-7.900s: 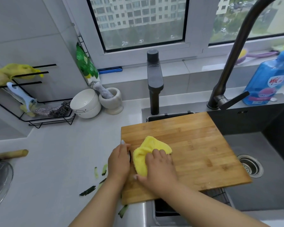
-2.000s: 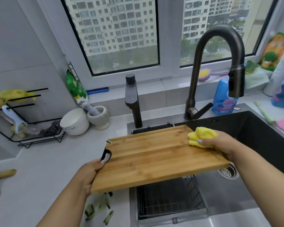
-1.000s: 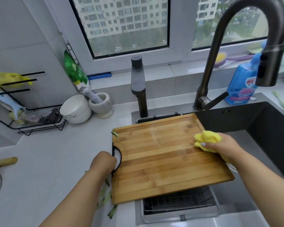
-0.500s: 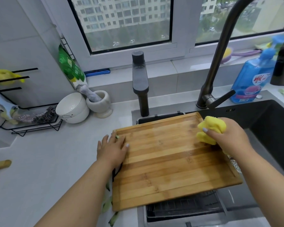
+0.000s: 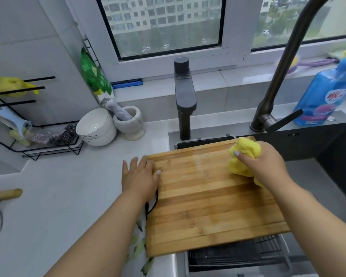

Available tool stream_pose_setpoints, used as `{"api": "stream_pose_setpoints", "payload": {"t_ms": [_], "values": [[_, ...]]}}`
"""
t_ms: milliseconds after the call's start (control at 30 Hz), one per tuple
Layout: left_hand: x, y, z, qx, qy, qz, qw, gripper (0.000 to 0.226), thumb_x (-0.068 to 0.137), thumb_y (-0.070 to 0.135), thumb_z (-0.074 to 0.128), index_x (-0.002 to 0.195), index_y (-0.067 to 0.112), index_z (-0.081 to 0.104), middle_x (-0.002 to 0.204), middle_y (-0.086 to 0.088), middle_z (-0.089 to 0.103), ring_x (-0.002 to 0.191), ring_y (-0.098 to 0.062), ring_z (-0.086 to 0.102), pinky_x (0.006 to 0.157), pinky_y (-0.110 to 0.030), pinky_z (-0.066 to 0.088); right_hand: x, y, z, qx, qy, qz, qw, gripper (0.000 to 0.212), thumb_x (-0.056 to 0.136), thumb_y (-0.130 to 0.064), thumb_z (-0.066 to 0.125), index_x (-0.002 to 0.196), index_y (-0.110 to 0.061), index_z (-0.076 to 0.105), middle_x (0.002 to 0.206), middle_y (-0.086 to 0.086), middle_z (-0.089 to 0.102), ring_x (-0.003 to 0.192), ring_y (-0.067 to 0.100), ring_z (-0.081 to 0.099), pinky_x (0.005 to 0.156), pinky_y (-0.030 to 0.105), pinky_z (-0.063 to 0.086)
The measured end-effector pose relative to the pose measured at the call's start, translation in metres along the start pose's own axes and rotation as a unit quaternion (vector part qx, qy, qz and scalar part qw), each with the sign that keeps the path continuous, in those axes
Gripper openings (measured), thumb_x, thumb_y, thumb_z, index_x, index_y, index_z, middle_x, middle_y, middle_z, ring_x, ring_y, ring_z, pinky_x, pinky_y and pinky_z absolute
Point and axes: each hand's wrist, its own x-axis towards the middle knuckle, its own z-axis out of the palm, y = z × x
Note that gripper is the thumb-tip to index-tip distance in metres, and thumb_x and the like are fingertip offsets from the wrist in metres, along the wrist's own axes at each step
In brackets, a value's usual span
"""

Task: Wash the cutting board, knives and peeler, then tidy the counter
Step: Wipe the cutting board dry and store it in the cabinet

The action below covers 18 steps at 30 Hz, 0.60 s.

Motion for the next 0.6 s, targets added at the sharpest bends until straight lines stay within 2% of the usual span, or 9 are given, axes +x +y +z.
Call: {"api": "stream_pose_setpoints", "payload": {"t_ms": [67, 167, 267, 367, 467, 533, 600], "values": [[0.008, -0.003, -0.002, 0.026, -0.008, 0.019, 0.999, 0.048, 0.102, 0.045, 0.018, 0.141, 0.026, 0.039, 0.159, 0.004, 0.023, 0.148, -0.025, 0.009, 0.118, -0.052, -0.006, 0.0, -0.001, 0.005, 0.002, -0.006, -0.002, 1.0, 0.02, 0.083, -0.042, 0.07, 0.082, -0.027, 0.056, 0.08, -0.004, 0.06, 0.073, 0.013, 0.055, 0.059, 0.03, 0.041], [0.01, -0.023, -0.007, 0.086, -0.005, 0.02, 0.996, 0.045, 0.102, 0.037, 0.021, 0.134, 0.022, 0.049, 0.147, 0.004, 0.041, 0.144, -0.023, 0.02, 0.118, -0.051, -0.002, -0.001, 0.001, 0.006, 0.009, -0.004, -0.007, 1.0, 0.02, 0.083, -0.041, 0.069, 0.078, -0.031, 0.053, 0.079, -0.006, 0.059, 0.073, 0.011, 0.054, 0.058, 0.029, 0.04], [0.005, -0.044, -0.012, 0.118, -0.003, -0.005, 0.993, 0.037, 0.097, 0.025, 0.029, 0.126, 0.02, 0.052, 0.133, 0.003, 0.051, 0.135, -0.02, 0.031, 0.119, -0.05, 0.003, 0.0, 0.003, 0.005, 0.009, 0.01, -0.006, 1.0, 0.019, 0.084, -0.041, 0.068, 0.086, -0.028, 0.054, 0.08, -0.009, 0.056, 0.073, 0.01, 0.052, 0.056, 0.027, 0.038], [0.0, -0.034, -0.011, 0.061, 0.029, -0.02, 0.998, 0.037, 0.093, 0.021, 0.036, 0.127, 0.017, 0.05, 0.133, 0.0, 0.05, 0.132, -0.02, 0.035, 0.12, -0.046, 0.006, 0.003, 0.004, 0.006, 0.005, 0.018, 0.004, 1.0, 0.023, 0.084, -0.042, 0.067, 0.092, -0.023, 0.057, 0.084, -0.003, 0.058, 0.079, 0.02, 0.055, 0.062, 0.032, 0.04], [-0.014, -0.006, 0.003, -0.056, 0.073, -0.02, 0.996, 0.038, 0.095, 0.027, 0.039, 0.129, 0.015, 0.051, 0.135, -0.002, 0.05, 0.129, -0.021, 0.039, 0.119, -0.04, 0.013, 0.011, -0.001, 0.0, 0.006, 0.072, -0.009, 0.997, 0.027, 0.085, -0.044, 0.066, 0.092, -0.018, 0.06, 0.089, 0.002, 0.06, 0.082, 0.023, 0.058, 0.064, 0.032, 0.041], [-0.023, 0.008, 0.012, -0.099, 0.053, -0.009, 0.994, 0.049, 0.098, 0.034, 0.036, 0.143, 0.015, 0.04, 0.149, -0.003, 0.038, 0.139, -0.021, 0.029, 0.12, -0.039, 0.009, 0.021, -0.007, -0.007, 0.008, 0.113, -0.026, 0.993, 0.031, 0.084, -0.047, 0.066, 0.091, -0.017, 0.061, 0.091, 0.004, 0.061, 0.081, 0.022, 0.058, 0.065, 0.032, 0.043], [-0.022, 0.009, 0.016, -0.08, 0.006, -0.016, 0.997, 0.059, 0.101, 0.045, 0.025, 0.153, 0.018, 0.023, 0.16, 0.0, 0.02, 0.148, -0.02, 0.01, 0.121, -0.042, 0.001, 0.031, -0.01, -0.007, -0.017, 0.132, -0.045, 0.99, 0.039, 0.083, -0.053, 0.064, 0.094, -0.016, 0.061, 0.096, 0.006, 0.06, 0.083, 0.023, 0.058, 0.069, 0.035, 0.048]]}}
